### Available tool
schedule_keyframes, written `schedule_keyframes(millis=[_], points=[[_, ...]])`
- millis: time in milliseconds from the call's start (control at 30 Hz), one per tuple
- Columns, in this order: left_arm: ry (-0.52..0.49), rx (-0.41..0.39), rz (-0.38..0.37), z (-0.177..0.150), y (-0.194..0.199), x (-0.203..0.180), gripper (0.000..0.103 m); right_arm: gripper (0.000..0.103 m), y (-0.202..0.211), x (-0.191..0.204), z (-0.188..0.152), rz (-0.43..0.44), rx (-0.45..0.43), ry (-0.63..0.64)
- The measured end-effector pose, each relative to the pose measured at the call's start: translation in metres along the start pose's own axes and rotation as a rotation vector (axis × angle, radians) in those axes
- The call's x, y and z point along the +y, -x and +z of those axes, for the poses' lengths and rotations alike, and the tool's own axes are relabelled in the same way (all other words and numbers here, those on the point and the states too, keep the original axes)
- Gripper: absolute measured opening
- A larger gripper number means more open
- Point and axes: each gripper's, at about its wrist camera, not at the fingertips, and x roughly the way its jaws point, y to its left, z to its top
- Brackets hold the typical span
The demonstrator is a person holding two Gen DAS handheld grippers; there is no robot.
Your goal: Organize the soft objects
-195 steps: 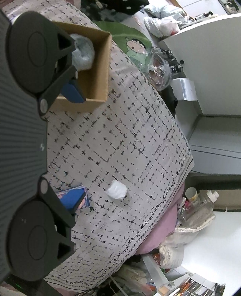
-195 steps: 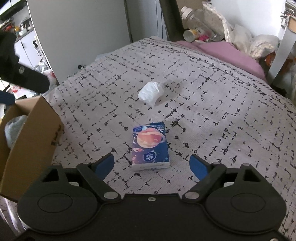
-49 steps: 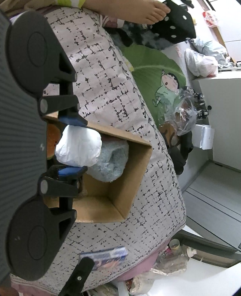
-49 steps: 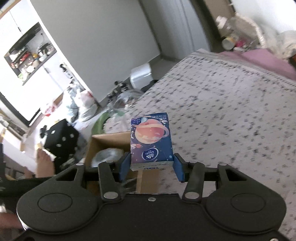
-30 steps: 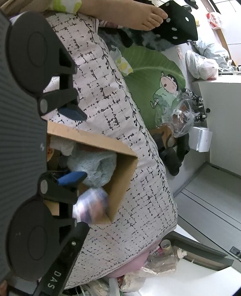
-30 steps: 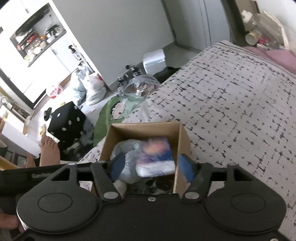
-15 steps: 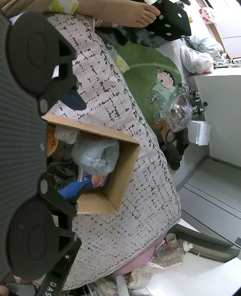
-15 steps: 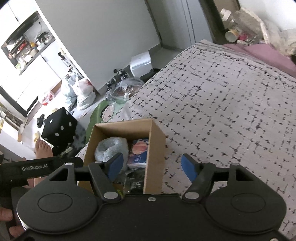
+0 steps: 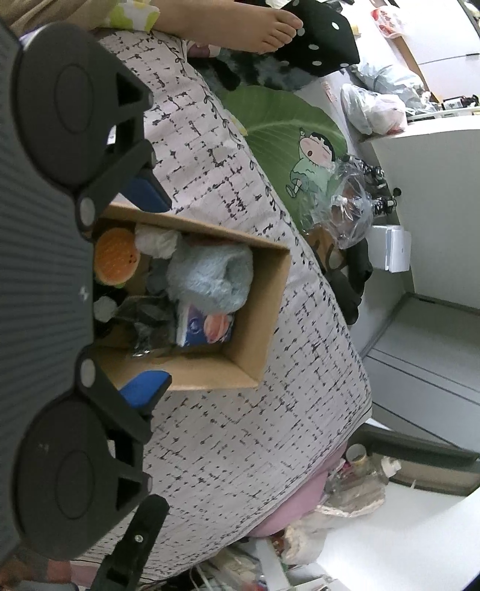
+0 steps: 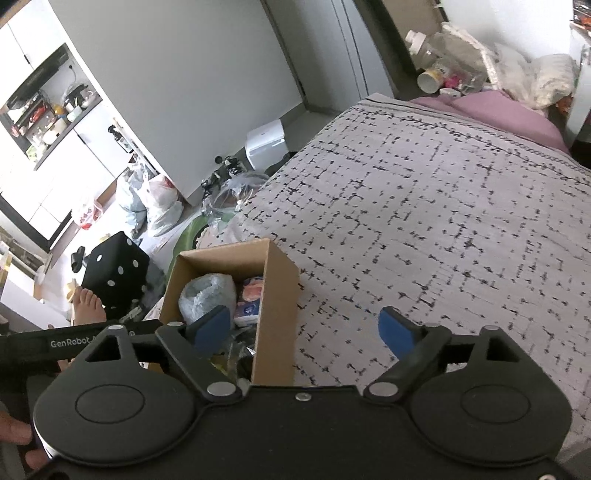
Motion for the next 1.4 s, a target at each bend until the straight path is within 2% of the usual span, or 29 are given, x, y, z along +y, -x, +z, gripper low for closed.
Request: schedule_keyframes(millis=[133, 333, 733, 1067, 1400], points=[[-0.018, -0.009, -0.013, -0.009, 0.008, -0.011, 0.098, 0.098, 0.014, -0.011, -0.006, -0.008, -0.013, -0.014], [-0.040, -0.019, -0.022, -0.025, 0.022, -0.025, 0.101, 0.103, 0.037, -0.026, -0.018, -0.022, -0.028, -0.028], [-0.033, -0.077, -0.036, -0.048, 0.065, -0.037, 0.103, 0.103, 0.091, -0.029, -0.030, -0.010, -0.082, 0.004], [-0.119, -0.140, -0.076, -0.074, 0.111, -0.055, 0.103, 0.103, 0.140, -0.024, -0.042, -0.015, -0.170, 0.032], [-0.150, -0.216, -0.097, -0.101, 0.146, -0.056, 0.103, 0.103, 0.183, -0.023, -0.067, -0.032, -0.251, 0.037]])
